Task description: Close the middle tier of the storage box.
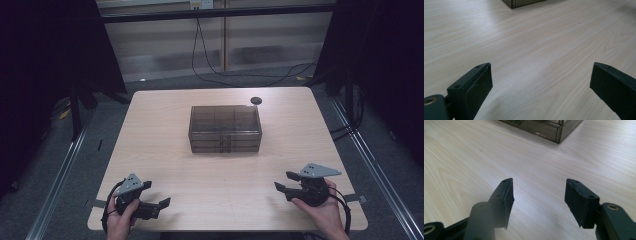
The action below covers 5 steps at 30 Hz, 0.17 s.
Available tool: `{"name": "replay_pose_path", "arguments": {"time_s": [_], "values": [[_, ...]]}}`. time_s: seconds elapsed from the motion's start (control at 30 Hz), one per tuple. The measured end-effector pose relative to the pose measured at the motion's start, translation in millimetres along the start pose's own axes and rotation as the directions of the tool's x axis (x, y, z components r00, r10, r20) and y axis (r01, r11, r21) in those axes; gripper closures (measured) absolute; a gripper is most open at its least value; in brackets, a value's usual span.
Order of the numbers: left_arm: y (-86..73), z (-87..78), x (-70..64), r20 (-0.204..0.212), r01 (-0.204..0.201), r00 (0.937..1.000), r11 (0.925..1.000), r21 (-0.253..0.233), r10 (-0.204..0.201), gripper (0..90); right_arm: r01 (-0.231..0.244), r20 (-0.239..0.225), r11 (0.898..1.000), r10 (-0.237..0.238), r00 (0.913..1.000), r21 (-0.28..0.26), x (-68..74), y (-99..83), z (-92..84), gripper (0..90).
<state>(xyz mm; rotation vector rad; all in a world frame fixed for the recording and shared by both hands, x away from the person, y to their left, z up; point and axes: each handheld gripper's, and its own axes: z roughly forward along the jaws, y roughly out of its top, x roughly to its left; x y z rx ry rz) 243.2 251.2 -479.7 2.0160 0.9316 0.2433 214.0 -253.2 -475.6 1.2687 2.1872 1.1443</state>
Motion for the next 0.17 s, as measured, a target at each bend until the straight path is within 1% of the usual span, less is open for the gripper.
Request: {"name": "replay_pose_path", "arguments": {"time_s": [0.07, 0.17], "values": [[0.7, 0.3, 0.3, -0.007, -0.003, 1.0000, 1.0000, 0.002, 0.003, 4.4, -0.007, 0.000, 1.000, 0.007, 1.0000, -0.003, -1.6, -2.1, -0.3, 39.9], [1.0, 2.7, 0.9, -0.023, 0.003, 0.9997, 1.0000, 0.006, -0.003, 4.4, -0.006, 0.001, 1.000, 0.006, 1.0000, -0.008, -2.1, -1.5, -0.9, 39.6]]}}
